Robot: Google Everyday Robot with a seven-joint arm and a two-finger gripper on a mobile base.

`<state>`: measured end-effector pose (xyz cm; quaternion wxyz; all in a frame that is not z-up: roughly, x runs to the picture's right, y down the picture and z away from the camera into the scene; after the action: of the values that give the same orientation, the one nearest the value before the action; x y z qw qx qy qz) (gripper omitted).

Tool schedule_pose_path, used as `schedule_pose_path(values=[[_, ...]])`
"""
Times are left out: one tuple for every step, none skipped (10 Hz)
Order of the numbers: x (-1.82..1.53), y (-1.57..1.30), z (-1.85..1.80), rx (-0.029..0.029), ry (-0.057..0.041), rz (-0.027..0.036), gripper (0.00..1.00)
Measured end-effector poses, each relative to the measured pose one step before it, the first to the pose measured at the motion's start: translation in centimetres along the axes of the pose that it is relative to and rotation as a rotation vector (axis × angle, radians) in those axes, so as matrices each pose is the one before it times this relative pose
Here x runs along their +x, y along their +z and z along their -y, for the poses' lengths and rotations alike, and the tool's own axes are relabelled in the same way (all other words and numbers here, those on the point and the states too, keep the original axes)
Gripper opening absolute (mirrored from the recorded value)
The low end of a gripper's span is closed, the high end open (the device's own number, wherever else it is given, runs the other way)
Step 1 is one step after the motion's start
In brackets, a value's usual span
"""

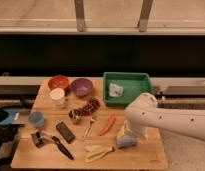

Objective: Place sponge in metal cup

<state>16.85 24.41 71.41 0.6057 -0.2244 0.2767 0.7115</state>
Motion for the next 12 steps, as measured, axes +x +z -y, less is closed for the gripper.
schedule_pose_path(values=[[-0.919,-0.046,0.395,-0.00414,0.00943,0.0057,0.8],[-0.779,-0.091,0.275,-0.00485,0.00847,-0.00028,0.8],[-0.529,0.18,0.18,-0.00593,0.00552,-0.00325,0.8],[-0.418,0.308,0.024,-0.00795,0.00102,-0.00491,0.8],[-0.469,0.472,-0.08,-0.01118,0.00002,-0.00975,0.8],[-0.34,0.645,0.107,-0.01005,0.00138,-0.01411,0.8],[-0.263,0.978,0.249,-0.00839,0.00391,-0.01861,0.8],[-0.104,0.601,-0.03,-0.00467,-0.00052,-0.01299,0.8],[-0.092,0.626,-0.217,-0.0041,-0.00441,-0.0147,0.8],[0.082,0.695,-0.378,-0.00428,-0.00669,-0.01582,0.8],[0.118,0.65,-0.232,-0.00396,-0.00386,-0.01305,0.8],[0.193,0.797,-0.187,-0.00385,-0.00391,-0.01542,0.8]])
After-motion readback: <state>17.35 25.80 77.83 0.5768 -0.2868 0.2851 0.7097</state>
